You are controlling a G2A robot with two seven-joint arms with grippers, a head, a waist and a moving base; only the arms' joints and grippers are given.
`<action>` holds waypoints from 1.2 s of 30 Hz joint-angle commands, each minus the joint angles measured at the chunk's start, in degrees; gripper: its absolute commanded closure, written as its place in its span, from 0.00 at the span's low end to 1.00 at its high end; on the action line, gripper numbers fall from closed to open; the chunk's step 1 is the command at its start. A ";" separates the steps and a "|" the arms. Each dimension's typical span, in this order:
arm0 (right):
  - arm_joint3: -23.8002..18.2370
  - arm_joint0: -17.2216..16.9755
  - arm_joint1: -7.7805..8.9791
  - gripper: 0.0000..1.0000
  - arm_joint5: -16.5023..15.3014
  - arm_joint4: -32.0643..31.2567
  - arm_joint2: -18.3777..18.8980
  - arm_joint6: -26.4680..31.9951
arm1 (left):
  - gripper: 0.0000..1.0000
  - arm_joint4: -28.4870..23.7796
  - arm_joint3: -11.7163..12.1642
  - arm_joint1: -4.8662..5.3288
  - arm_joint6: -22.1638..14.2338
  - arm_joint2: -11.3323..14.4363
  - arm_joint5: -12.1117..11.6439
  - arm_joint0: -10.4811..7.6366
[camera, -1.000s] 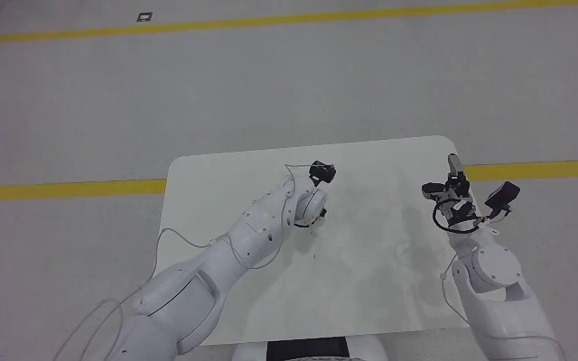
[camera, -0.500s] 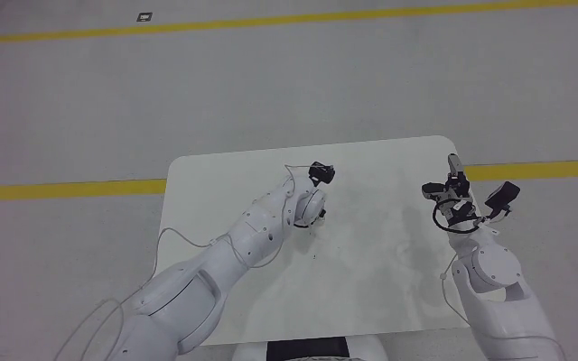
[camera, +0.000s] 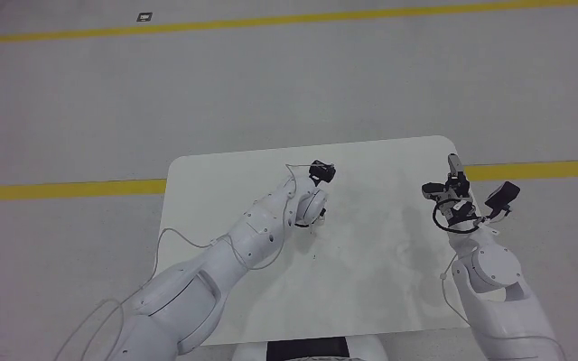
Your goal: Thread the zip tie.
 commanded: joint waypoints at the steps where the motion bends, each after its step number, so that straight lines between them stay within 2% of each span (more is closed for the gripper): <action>1: 0.00 0.00 0.00 0.00 0.00 0.00 0.00 0.00 | 0.87 0.26 -0.05 0.01 -0.08 0.06 0.09 0.11; 10: 0.00 0.00 0.00 0.00 0.00 0.00 0.00 0.00 | 0.87 0.42 0.91 -0.31 -0.27 0.37 -0.22 0.08; 19: 0.00 0.00 0.00 0.00 0.00 0.00 0.00 0.00 | 0.89 -0.22 2.68 -1.08 -0.13 0.88 -0.98 -0.47; 36: 0.00 0.00 0.00 0.00 0.00 0.00 0.00 0.00 | 0.94 -2.56 5.62 -1.93 0.19 0.54 -2.10 -1.47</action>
